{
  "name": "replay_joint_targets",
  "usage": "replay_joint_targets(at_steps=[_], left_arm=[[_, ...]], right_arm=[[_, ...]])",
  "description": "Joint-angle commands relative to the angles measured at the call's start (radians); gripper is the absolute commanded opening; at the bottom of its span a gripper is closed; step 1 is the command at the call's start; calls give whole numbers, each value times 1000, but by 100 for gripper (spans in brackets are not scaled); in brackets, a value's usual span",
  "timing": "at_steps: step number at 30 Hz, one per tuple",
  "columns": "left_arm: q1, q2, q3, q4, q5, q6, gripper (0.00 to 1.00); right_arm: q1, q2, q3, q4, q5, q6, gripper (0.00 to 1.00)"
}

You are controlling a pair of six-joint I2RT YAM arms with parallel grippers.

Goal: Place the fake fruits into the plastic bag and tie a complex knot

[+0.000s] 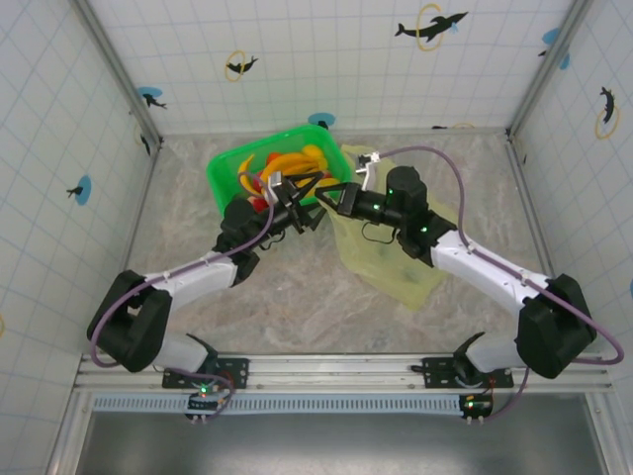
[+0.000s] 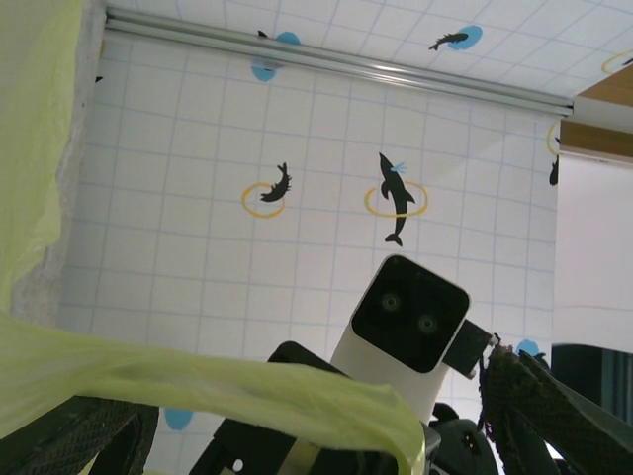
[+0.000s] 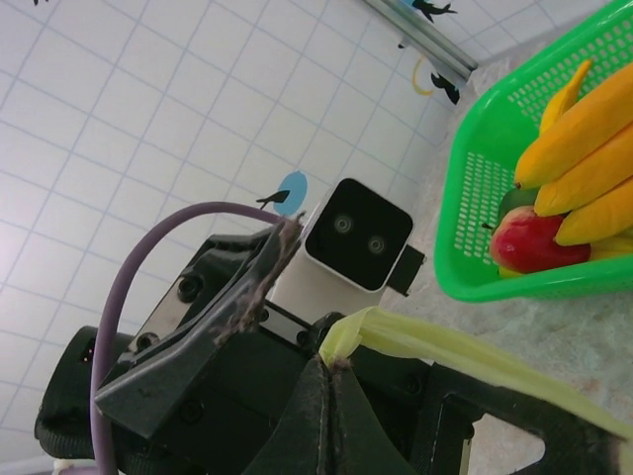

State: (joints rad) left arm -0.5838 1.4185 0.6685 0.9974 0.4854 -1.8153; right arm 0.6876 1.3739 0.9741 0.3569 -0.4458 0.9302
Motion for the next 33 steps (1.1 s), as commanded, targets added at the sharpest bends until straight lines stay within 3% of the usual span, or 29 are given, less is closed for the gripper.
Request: replay_joint_targets(at_steps=[1,7,8,10,11,13,15,19,21,27,28,31,32,33], left_arm=[[3,10,36,46,-26,-1,83],[32,-6,48,44,-54,1,78],[31,-4,52,50,-54,0,75],[30,-8,49,61,-55,0,63],[31,-12,43,69,-57,0,56],[31,-18,36,71,-60,5,45],[31,-12,43,69,-51,14,34],[30,13,38,132,-26,-5,9],[31,11,38,128,-13,9,0],[54,-55,135,-168,52,222,5],[56,-72,172,-259,60,285,11],[58,-122,231,-467,18,425,46],[58,-128,231,-476,12,441,54],[58,-127,231,-474,14,445,56]], right_arm=[[20,-24,-33,48,3,-29,0],[53,-70,-126,82,50,-59,0],[58,-76,-135,74,53,-69,6],[61,-89,-145,63,103,-85,43],[61,-97,-145,62,107,-96,56],[61,-115,-142,55,116,-118,66],[61,-131,-133,42,124,-140,71],[62,-152,-104,-17,115,-191,70],[62,-187,-94,-76,176,-231,69],[51,-315,-61,-183,249,-347,70],[44,-322,-44,-225,280,-356,69],[27,-337,-29,-273,318,-367,67],[21,-344,-37,-273,322,-362,67],[17,-349,-44,-273,324,-358,66]])
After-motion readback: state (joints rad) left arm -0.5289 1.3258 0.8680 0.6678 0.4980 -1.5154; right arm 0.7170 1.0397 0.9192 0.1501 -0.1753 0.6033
